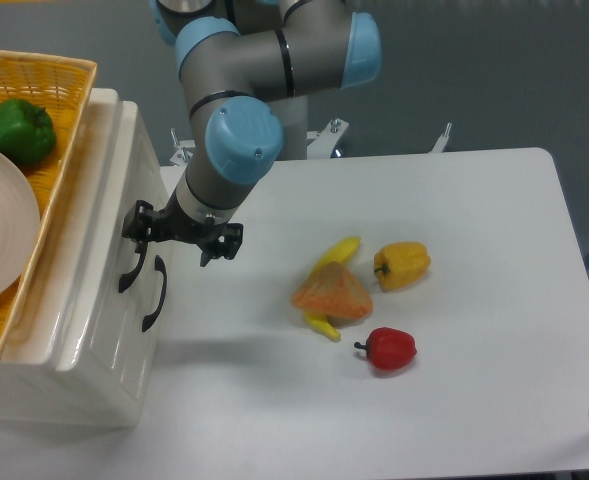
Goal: Slide the top white drawer open
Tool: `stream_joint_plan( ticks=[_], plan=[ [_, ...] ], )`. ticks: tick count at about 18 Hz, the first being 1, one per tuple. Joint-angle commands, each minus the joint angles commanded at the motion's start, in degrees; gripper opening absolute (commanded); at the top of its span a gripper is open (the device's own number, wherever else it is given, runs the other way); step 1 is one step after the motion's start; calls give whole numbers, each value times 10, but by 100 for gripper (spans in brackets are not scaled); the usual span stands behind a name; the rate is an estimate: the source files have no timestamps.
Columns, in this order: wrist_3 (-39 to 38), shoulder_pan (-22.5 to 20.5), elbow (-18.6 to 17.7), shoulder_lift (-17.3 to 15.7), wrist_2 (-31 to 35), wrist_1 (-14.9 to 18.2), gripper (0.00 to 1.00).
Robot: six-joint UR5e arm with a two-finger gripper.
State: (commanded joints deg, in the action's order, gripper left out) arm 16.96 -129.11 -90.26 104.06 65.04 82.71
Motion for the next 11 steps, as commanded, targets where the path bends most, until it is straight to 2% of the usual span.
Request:
stream_joint_plan(
  ticks=[11],
  plan=[
    [2, 0, 3, 4, 3, -1, 100]
  ],
)
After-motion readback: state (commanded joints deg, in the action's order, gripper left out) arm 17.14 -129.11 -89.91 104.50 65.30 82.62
